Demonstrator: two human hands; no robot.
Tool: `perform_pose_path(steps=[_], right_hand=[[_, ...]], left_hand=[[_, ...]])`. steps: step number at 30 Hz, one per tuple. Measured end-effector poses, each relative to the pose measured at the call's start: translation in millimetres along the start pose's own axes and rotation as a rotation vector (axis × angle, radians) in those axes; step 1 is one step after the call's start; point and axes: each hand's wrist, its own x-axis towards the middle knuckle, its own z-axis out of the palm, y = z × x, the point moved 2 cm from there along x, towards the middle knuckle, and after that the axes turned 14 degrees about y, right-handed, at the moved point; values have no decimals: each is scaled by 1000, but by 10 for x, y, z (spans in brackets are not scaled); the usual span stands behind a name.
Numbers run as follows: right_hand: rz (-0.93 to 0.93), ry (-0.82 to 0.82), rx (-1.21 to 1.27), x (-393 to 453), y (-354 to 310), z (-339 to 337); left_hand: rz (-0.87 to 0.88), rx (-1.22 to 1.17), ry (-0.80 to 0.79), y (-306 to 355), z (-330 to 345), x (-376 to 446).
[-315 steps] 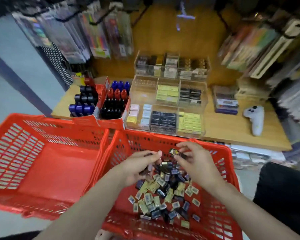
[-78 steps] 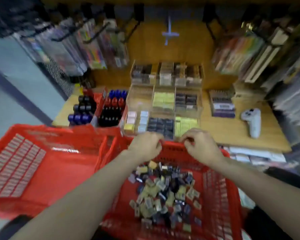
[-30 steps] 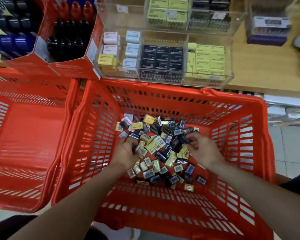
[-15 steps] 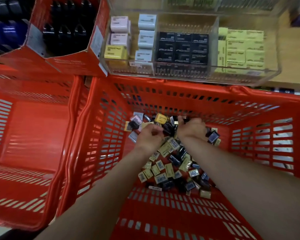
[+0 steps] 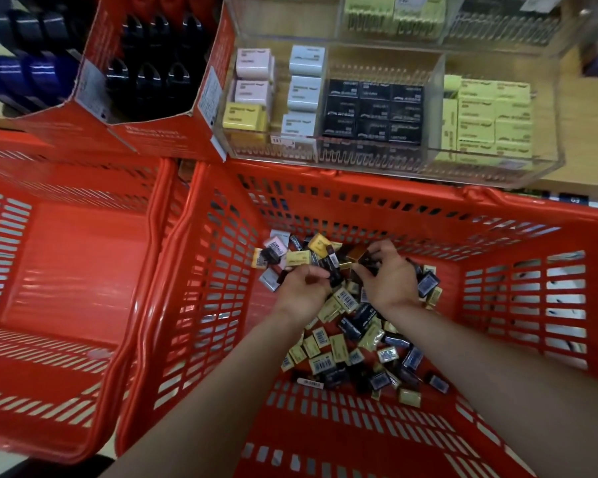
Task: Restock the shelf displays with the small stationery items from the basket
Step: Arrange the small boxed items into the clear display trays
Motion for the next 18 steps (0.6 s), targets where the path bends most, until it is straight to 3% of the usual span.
perform_pose_path(steps=[3, 6, 10, 13, 15, 18], right_hand=[[-71, -11, -24, -19, -20, -20], [6, 34, 95, -111, -17, -110], [-68, -19, 260, -436, -76, -183], [-133, -76, 305, -433, -133, -193], [-137, -102, 254, -266, -126, -212], [-255, -176, 20, -8, -149, -184]], left_hand=[[-47, -44, 14, 0, 14, 20], [-134, -194, 14, 56, 47, 59], [-326, -518, -131, 212, 180, 20], [-319, -606, 10, 252, 175, 49], [-326, -654, 94, 239, 63, 97], [-357, -677, 92, 193, -110, 172]])
